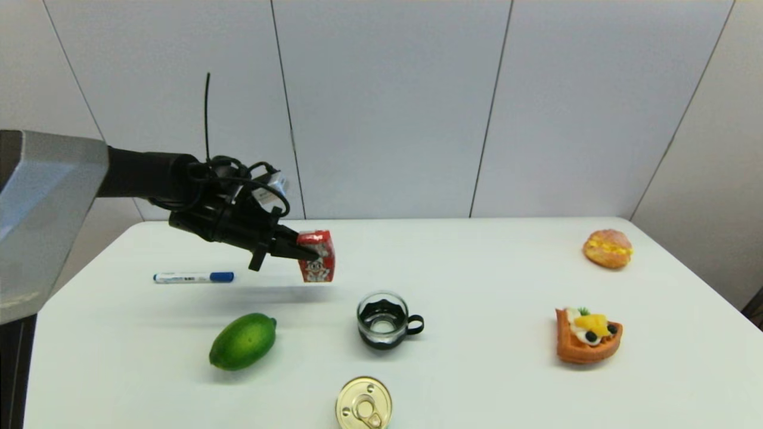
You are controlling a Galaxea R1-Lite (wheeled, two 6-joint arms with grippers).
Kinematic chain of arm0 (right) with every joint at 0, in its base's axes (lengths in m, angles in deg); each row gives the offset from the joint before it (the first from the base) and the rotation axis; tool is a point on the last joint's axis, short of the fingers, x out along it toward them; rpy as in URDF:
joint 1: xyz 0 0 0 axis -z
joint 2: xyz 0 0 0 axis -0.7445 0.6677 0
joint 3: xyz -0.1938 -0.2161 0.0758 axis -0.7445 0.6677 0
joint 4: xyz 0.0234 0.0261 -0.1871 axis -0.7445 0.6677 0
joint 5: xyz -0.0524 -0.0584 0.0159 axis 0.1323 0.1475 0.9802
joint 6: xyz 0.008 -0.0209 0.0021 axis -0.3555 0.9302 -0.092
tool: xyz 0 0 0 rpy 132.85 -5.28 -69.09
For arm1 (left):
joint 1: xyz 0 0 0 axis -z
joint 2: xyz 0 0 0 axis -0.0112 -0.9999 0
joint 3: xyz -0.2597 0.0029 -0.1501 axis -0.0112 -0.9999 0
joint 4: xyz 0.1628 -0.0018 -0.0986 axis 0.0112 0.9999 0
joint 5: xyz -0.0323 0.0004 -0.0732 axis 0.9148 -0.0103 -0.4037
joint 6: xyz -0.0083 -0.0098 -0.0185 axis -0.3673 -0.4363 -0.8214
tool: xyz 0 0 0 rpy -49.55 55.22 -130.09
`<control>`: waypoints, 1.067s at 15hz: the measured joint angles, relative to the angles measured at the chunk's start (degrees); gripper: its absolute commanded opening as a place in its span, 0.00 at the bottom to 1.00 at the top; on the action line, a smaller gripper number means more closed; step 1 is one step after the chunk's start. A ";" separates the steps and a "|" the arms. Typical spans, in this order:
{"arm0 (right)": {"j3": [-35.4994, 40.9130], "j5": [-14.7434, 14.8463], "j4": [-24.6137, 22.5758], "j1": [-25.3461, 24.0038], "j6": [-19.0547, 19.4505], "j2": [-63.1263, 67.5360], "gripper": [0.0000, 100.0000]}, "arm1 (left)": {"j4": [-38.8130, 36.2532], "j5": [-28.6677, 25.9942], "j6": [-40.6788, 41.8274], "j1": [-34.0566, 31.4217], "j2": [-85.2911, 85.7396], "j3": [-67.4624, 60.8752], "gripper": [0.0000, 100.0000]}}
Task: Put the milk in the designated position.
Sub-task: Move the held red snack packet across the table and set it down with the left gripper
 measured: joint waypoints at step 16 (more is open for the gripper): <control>0.00 0.02 0.02 0.00 -0.02 0.00 1.00 | -5.11 -5.92 18.12 -27.88 0.56 -2.49 0.00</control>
